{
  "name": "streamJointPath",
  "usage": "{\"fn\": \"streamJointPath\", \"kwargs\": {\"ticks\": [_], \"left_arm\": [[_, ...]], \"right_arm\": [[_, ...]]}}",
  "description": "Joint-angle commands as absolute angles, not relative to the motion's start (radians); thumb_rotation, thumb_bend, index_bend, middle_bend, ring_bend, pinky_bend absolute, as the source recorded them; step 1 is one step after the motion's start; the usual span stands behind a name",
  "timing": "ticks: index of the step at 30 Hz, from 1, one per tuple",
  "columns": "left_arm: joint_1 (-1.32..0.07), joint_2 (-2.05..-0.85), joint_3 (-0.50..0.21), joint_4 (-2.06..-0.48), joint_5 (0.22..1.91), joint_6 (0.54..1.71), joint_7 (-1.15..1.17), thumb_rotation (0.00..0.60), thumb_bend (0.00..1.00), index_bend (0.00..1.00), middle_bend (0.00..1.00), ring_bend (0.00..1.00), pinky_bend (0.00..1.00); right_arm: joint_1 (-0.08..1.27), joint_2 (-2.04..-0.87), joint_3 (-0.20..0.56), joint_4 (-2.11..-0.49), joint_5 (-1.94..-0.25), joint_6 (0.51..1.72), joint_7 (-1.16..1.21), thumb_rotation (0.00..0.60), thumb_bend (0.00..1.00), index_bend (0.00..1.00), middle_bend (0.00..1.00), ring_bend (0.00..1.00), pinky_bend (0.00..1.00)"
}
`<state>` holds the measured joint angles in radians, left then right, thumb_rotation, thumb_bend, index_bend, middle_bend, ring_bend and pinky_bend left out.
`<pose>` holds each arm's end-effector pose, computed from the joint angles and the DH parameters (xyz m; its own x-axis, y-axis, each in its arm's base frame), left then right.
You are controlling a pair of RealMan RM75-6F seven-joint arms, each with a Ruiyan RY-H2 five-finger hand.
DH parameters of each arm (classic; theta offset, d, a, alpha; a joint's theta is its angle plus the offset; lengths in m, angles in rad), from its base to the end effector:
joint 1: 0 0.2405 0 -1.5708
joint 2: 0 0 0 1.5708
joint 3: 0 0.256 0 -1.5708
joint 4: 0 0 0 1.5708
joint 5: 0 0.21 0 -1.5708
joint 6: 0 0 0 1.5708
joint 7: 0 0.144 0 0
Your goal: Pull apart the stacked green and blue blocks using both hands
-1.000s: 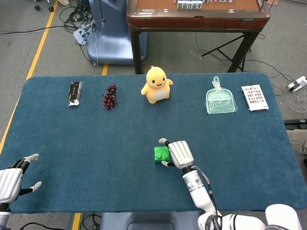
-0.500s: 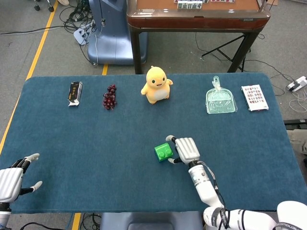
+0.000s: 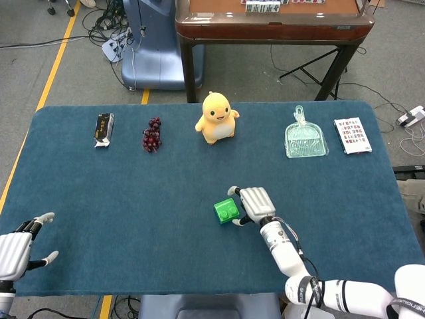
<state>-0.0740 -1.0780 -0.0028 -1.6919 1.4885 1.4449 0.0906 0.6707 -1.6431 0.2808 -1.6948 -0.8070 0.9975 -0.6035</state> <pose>-0.3077 0.1662 0.1537 0.4418 0.0969 0.8919 0.8959 0.0042 -0.4443 -0.1191 -0.3065 -0.0412 0.2689 -0.4165 0.8685 -0.9587 -0.2028 0.1996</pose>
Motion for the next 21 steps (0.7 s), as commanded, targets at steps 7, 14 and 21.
{"fn": "streamJointPath", "kwargs": {"ticks": [7,14,21], "left_arm": [[-0.074,-1.084,-0.002,-1.687,1.486,1.442,0.089,0.600,0.16,0.23,0.30,0.31,0.54],[-0.072,-1.086,0.001,-1.682,1.485,1.441,0.087,0.600,0.16,0.23,0.30,0.31,0.54],[-0.073,-1.086,0.001,-1.681,1.486,1.440,0.088,0.600,0.16,0.23,0.30,0.31,0.54]], "right_arm": [[0.722,-1.650,0.264,-1.687,-0.754,1.010,-0.622,0.600,0.00,0.29,1.00,0.99,1.00],[0.749,-1.659,0.251,-1.669,-0.731,1.008,-0.613,0.600,0.00,0.29,1.00,0.99,1.00],[0.768,-1.662,0.239,-1.658,-0.720,1.008,-0.600,0.600,0.00,0.36,1.00,1.00,1.00]]}}
